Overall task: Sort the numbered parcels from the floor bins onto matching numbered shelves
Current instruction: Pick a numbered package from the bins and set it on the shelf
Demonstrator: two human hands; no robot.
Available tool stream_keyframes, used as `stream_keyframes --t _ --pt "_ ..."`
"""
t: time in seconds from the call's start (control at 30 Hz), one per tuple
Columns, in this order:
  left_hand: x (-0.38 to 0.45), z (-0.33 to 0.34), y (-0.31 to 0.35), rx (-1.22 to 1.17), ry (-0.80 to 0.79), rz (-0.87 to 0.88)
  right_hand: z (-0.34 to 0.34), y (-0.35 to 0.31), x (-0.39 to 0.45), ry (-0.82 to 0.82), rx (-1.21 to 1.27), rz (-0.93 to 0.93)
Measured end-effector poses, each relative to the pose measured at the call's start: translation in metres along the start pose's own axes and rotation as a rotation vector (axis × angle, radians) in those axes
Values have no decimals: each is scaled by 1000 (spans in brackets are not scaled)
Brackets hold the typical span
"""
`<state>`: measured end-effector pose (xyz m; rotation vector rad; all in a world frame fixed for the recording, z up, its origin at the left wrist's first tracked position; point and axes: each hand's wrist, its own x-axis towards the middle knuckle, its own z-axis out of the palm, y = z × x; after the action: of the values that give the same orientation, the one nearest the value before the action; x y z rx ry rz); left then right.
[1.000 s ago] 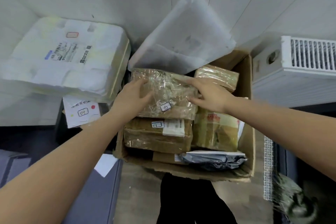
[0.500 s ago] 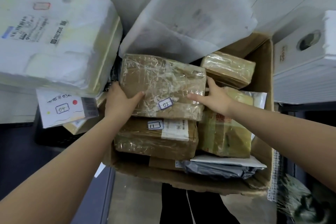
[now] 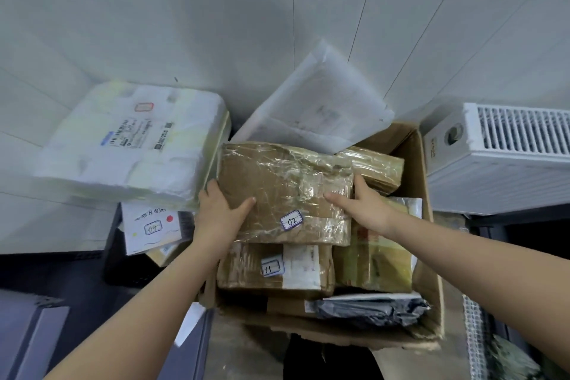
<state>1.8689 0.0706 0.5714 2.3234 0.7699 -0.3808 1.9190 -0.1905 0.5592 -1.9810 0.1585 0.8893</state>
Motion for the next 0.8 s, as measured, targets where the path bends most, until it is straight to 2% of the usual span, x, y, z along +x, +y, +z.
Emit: stream_keyframes --t 0.33,0.47,0.63,0.8 --pt "-84 -103 62 145 124 106 -42 -91 -100 77 -101 -167" --pt "-121 -141 78 100 213 128 -57 -125 -137 115 -198 -233" --pt "-179 -176 86 7 382 102 -70 -166 -174 154 -342 -388" --pt "-253 -196 91 -20 569 56 -83 -202 -213 112 -462 -648"
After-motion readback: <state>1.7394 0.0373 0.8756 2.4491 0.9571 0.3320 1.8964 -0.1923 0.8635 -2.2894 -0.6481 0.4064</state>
